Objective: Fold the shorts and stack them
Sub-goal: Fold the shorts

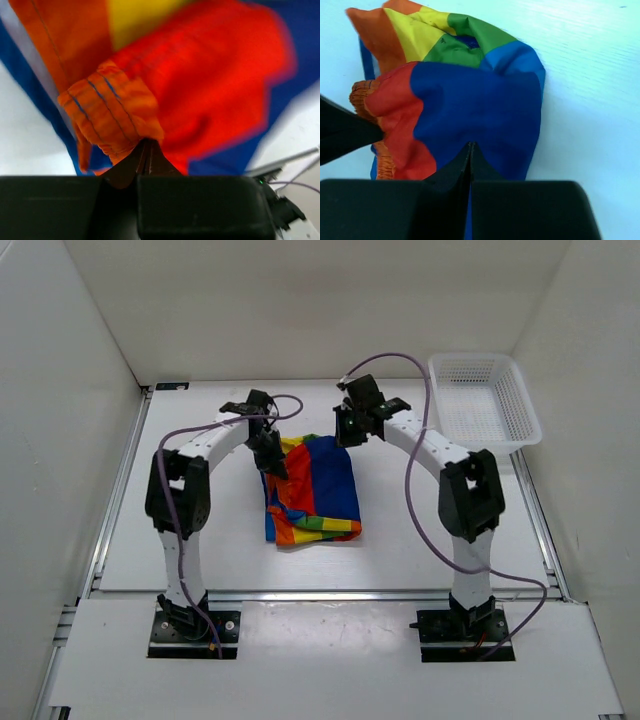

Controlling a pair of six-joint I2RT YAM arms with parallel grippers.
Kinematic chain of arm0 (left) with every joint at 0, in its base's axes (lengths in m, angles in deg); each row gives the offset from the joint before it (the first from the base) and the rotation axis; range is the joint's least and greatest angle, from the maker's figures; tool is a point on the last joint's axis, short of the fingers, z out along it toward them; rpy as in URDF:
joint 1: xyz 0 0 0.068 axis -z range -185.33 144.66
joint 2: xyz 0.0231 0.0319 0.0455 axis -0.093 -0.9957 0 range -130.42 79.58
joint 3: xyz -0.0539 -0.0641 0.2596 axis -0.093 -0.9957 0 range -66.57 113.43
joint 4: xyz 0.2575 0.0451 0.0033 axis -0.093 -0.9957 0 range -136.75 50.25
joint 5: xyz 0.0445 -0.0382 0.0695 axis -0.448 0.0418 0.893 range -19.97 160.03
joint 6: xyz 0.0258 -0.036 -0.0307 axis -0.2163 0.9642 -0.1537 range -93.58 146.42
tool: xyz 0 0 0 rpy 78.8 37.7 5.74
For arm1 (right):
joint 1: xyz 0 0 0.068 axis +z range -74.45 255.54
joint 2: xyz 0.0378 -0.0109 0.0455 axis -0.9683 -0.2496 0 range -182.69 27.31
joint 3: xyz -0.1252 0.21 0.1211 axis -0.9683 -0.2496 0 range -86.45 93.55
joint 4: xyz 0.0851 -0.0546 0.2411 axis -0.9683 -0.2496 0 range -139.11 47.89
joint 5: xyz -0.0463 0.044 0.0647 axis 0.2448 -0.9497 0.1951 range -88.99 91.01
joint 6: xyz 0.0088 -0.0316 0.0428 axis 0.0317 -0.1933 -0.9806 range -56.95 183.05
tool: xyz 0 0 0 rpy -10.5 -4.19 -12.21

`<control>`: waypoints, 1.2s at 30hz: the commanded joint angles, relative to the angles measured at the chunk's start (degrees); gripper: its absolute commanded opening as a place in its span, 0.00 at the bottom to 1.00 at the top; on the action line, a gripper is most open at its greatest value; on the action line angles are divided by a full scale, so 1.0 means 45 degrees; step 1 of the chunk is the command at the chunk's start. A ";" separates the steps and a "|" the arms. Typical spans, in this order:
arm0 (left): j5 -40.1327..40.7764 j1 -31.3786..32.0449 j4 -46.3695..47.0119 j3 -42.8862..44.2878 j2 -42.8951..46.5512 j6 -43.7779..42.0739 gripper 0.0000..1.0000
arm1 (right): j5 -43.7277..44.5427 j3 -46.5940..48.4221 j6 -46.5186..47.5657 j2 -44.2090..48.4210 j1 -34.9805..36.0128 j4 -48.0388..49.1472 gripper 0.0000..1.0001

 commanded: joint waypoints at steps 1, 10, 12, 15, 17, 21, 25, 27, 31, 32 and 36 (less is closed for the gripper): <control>0.0270 -0.0108 0.0379 0.0236 -0.0665 0.0001 0.10 | -0.1465 0.1181 0.0204 -0.1230 -0.0014 0.0104 0.00; 0.0503 -0.0108 0.0379 0.0707 -0.2152 -0.0370 0.10 | -0.0936 0.2199 -0.0596 -0.4050 -0.0542 0.0221 0.00; 0.0640 -0.0108 0.0244 0.0823 -0.1959 -0.0372 0.10 | -0.0937 0.1693 -0.0596 -0.3367 -0.0542 0.0221 0.00; 0.0797 -0.0108 0.0086 0.1154 -0.1567 -0.0372 0.10 | -0.0570 0.0853 -0.0596 -0.1279 -0.0542 0.0221 0.00; 0.0797 -0.0108 -0.0049 0.1156 -0.1566 -0.0372 0.10 | -0.0197 -0.0298 -0.0596 0.0439 -0.0250 0.0221 0.02; 0.0797 -0.0108 -0.0050 0.1293 -0.1819 -0.0489 0.10 | -0.0195 -0.2855 -0.0596 0.2551 0.0355 0.0337 0.06; 0.0797 -0.0108 -0.0050 0.1410 -0.1937 -0.0489 0.10 | -0.0195 -0.6038 -0.0868 0.3707 0.1681 0.1137 0.06; 0.0797 -0.0108 -0.0050 0.1526 -0.1937 -0.0489 0.10 | -0.0195 -0.7094 -0.1337 0.3708 0.2093 0.1703 0.04; 0.0797 -0.0108 -0.0167 0.1643 -0.1937 -0.0489 0.10 | 0.0663 -0.8289 -0.1729 0.3025 0.2583 0.2931 0.01; 0.0797 -0.0108 -0.0168 0.1644 -0.1802 -0.0489 0.10 | 0.0664 -0.8426 -0.1729 0.2849 0.2583 0.3168 0.01; 0.0797 -0.0108 -0.0537 0.1878 -0.1373 -0.0489 0.10 | 0.0996 -0.7863 -0.1457 0.2862 0.2699 0.2372 0.00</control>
